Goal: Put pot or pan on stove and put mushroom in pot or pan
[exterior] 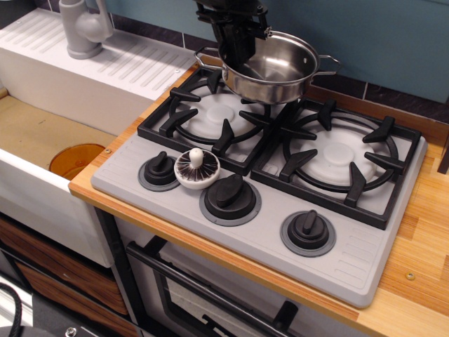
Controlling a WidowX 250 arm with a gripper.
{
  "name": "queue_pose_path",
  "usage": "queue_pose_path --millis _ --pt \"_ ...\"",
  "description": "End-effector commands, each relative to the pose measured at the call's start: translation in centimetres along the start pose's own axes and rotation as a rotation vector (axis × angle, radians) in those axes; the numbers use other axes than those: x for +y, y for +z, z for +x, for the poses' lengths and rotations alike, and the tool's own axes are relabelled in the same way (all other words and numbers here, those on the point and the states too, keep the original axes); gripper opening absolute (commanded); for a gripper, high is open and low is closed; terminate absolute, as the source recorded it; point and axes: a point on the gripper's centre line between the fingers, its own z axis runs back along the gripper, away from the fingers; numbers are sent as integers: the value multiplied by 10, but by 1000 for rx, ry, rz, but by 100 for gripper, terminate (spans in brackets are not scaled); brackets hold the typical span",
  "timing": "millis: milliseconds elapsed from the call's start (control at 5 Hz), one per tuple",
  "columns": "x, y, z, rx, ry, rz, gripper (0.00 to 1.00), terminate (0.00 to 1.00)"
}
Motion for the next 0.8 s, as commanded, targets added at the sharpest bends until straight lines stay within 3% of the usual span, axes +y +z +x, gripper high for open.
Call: queue_pose_path --millis 0,600 --pt "27 11 3 -80 -16 31 0 0" --pt "51 -8 -10 -96 -18 4 0 0"
